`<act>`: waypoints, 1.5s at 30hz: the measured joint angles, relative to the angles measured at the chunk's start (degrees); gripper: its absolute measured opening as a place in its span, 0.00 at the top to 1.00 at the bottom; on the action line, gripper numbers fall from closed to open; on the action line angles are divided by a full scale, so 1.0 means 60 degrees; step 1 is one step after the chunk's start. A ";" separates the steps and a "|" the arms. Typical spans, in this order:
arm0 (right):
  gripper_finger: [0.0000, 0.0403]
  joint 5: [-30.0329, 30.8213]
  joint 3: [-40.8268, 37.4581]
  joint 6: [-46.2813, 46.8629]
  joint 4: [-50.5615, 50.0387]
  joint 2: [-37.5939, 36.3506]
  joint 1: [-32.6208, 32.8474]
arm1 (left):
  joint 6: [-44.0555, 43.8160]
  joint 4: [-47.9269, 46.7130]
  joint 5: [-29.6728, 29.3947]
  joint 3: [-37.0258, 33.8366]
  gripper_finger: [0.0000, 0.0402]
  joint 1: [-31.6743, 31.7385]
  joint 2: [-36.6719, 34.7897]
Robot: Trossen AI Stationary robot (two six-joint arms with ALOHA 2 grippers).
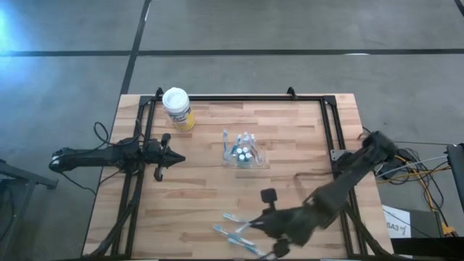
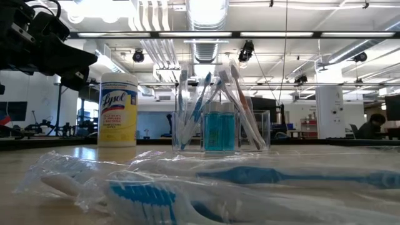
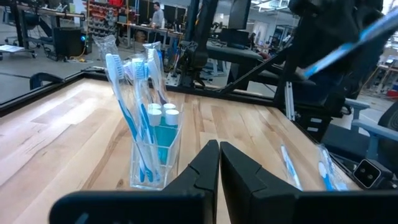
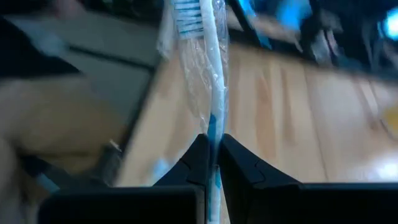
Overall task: Pick & Place toothbrushing station
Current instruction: Put the blue toothbrush into the left compartment of the transparent organizer
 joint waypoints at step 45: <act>0.96 -0.2571 -1.4151 -0.3538 0.7993 -1.4576 -0.2205 | -0.0076 0.0162 -0.0044 0.0000 0.95 0.0003 0.0000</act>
